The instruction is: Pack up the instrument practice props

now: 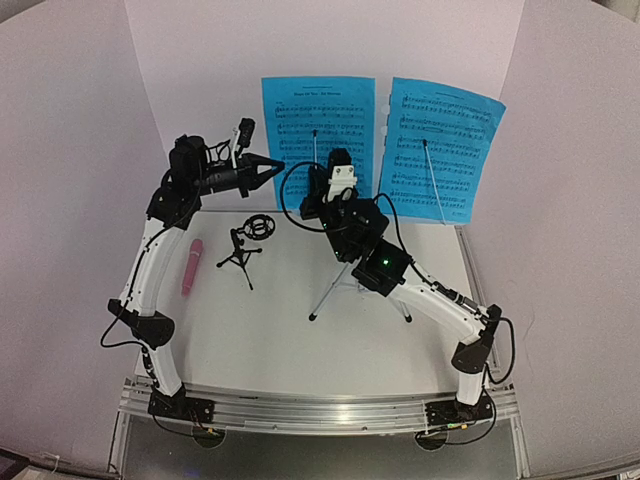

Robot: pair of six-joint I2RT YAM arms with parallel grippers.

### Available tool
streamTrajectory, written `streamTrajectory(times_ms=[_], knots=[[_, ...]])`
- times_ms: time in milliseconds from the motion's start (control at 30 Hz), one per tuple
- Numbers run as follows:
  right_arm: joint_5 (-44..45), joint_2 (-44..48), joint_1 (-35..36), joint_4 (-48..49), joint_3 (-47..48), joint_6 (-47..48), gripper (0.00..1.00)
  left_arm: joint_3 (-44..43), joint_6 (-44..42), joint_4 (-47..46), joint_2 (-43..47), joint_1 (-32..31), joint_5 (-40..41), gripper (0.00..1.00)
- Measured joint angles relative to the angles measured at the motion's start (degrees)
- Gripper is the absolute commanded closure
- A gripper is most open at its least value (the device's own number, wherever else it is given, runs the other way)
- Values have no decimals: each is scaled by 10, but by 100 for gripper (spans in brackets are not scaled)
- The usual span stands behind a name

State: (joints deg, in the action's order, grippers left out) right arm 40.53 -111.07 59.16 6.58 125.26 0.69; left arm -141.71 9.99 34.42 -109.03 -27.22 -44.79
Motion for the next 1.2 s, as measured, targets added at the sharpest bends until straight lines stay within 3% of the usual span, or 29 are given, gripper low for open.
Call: streamTrajectory(times_ms=[233,400,567,767,867,1033,1200], knots=[[0,13,0,7,-20,0,100,0,-27,46,10,6,39,100],[-1,21,0,18,-36,0,100,0,-42,94,34,45,75,100],[-5,26,0,31,-48,-1,86,18,-57,143,77,105,100,100],[-7,31,0,30,-65,-2,73,91,-88,231,159,145,119,100],[-11,36,0,28,-75,-2,66,144,-104,288,193,197,118,100],[-19,42,0,29,-81,-3,52,216,-143,376,206,294,110,100],[-33,50,0,29,-83,0,45,280,-183,405,210,319,105,100]])
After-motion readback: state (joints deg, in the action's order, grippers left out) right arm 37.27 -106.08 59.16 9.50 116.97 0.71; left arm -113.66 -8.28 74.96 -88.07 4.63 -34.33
